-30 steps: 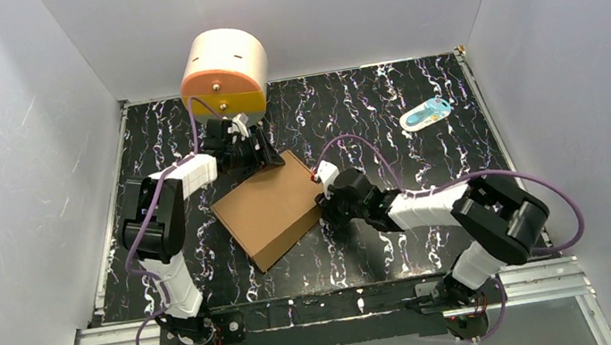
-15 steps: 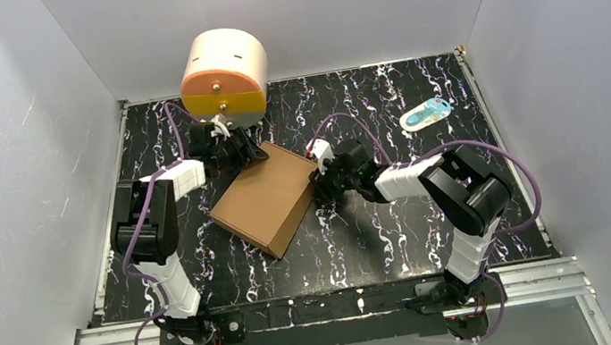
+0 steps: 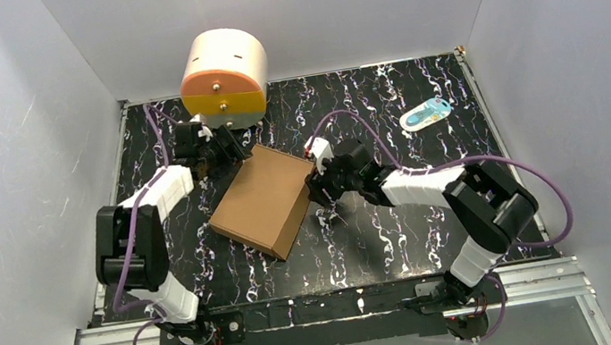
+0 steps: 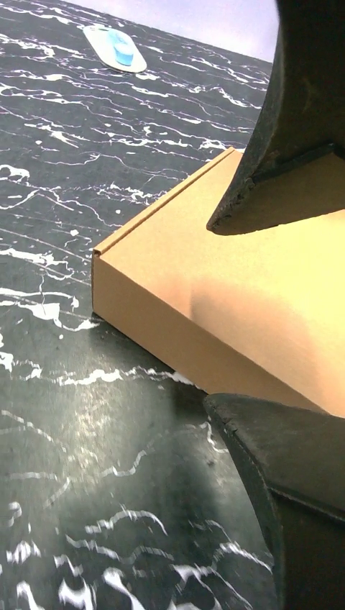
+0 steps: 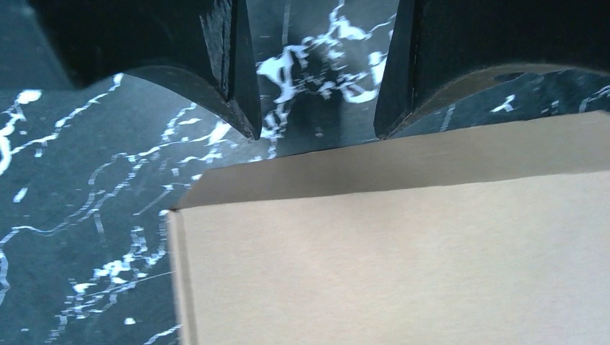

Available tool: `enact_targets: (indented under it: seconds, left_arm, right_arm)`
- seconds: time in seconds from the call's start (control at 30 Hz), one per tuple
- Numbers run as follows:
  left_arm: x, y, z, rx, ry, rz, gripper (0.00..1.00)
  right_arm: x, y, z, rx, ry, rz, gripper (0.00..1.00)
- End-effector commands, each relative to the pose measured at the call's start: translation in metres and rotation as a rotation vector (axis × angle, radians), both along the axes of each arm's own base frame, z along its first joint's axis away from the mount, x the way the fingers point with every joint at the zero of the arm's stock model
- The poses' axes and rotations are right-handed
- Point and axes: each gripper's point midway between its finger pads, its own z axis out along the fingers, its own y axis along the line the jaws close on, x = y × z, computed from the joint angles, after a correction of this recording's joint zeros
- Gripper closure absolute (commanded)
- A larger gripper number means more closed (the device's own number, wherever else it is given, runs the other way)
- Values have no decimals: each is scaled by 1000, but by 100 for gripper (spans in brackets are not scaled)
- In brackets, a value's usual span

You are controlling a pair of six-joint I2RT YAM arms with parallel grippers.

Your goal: Fold the paper box

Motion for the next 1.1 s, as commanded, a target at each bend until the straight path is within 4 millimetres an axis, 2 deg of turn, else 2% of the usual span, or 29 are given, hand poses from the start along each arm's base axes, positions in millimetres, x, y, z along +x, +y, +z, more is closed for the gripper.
enact_targets:
  seconds: [0.0,0.17,0.3,0.4,0.5,0.67,0.8,0.9,1.07]
  left_arm:
    - [-20,25,13,69,3,65,22]
    - [-57,34,3,77,38,93,21]
    - [-78,25,-3,-8,21,87,21]
    - [-90,23,-10,-19,43,73,21]
    - [-99,13,-15,-73,68,41,21]
    - [-116,8,-21,-113,100,28,22]
    - [-125,3,-22,-157,93,24,23]
    - [-136,-4,-27,-191,117,9,24]
    - [-154,-15,-32,-244,126,17,26]
  right_arm:
    - [-37,6,1,-21,45,16,32]
    - [-83,30,2,-9,72,64,33]
    - [-113,51,6,22,85,74,35]
    - [-128,62,10,78,81,83,37]
    - [-131,70,4,83,82,84,38]
    - [-128,68,-16,35,73,76,40]
    - [-128,68,-25,28,69,82,48]
    - [-125,71,-25,45,57,76,53]
    - [-120,81,-9,104,50,52,54]
